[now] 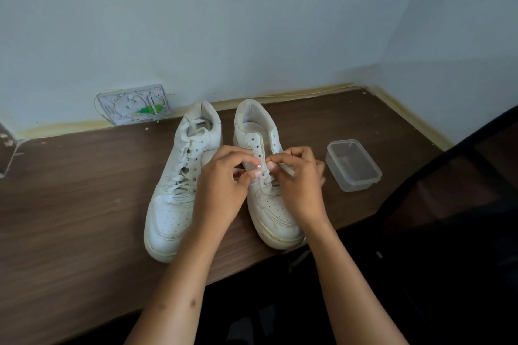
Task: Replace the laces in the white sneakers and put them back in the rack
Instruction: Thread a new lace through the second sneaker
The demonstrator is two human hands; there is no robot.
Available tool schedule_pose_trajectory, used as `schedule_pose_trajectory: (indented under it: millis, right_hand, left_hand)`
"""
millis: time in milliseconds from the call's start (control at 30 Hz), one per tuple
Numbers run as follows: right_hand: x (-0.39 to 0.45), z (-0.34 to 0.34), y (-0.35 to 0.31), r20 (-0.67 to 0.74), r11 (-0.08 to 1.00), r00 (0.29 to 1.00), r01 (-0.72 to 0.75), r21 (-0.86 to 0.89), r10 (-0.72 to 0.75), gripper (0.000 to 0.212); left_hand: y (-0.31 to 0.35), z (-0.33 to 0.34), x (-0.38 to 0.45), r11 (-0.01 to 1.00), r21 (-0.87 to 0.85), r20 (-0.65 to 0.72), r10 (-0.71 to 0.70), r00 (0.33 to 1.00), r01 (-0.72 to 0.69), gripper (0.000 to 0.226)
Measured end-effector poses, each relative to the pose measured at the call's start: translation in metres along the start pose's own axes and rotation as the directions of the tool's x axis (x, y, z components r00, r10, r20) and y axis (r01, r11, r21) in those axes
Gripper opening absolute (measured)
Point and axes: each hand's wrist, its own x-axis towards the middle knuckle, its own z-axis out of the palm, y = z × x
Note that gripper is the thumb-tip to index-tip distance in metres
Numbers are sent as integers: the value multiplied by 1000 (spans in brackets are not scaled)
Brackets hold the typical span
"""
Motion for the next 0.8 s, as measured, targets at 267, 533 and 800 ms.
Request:
schedule_pose_trajectory:
  millis: [267, 533, 800]
  right_hand:
    - [-31, 2, -9, -124, 971, 991, 20, -240, -52, 37]
    - [-84, 34, 0, -117, 833, 992, -19, -554, -55, 77]
    - [-73, 24, 5, -70, 842, 995, 28, -538, -77, 75]
  left_hand:
    - [2, 4, -1, 968, 229, -62, 119, 991, -102, 3]
    - [7, -19, 5, 969, 228, -301, 159, 940, -91, 11]
    - [-1, -28, 9, 854, 459, -88, 317, 944, -244, 19]
